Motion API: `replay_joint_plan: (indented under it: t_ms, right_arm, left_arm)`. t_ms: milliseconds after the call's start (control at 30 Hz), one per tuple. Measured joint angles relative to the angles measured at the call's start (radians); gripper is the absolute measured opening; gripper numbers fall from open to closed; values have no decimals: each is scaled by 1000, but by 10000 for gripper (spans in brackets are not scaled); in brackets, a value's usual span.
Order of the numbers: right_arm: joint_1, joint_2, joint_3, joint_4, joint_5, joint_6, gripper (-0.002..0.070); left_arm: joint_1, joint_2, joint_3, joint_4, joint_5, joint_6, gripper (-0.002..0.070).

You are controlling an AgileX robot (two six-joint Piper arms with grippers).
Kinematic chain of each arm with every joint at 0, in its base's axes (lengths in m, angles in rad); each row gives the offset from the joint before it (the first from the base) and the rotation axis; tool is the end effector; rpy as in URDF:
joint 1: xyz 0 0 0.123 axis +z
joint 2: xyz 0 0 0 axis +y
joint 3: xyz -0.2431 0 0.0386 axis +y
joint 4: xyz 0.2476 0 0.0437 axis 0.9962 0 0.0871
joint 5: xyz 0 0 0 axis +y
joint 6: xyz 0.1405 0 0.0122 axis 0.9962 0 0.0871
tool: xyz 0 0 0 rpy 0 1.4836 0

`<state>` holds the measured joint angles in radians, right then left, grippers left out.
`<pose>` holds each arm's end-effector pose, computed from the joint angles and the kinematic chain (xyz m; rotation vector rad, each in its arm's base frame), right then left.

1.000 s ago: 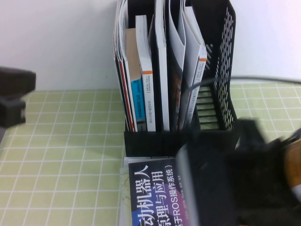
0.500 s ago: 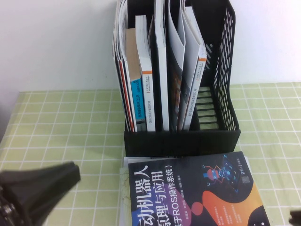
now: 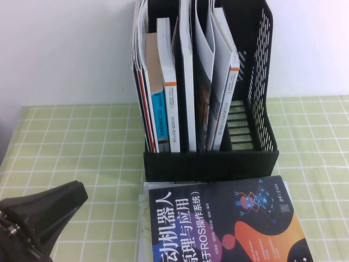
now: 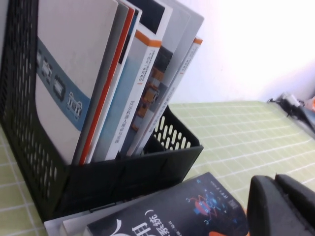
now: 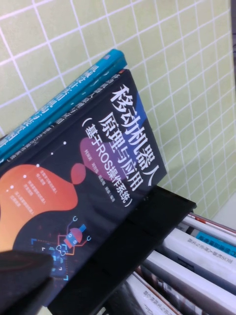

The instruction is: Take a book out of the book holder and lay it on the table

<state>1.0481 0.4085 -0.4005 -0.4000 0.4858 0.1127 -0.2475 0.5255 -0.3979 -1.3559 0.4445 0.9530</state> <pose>0.1067 0.1338 0.2460 -1.0777 1.6302 0.3554 0.1666 -0.1033 0.2721 0.2160 1.7581 -0.8307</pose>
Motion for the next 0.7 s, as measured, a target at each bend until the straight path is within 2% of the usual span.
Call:
replay_joint_plan:
  t_ms: [700]
  right_arm:
    - [0,0,0,-7,0,4,2]
  left_arm:
    - [0,0,10,-28,-6,5,-3]
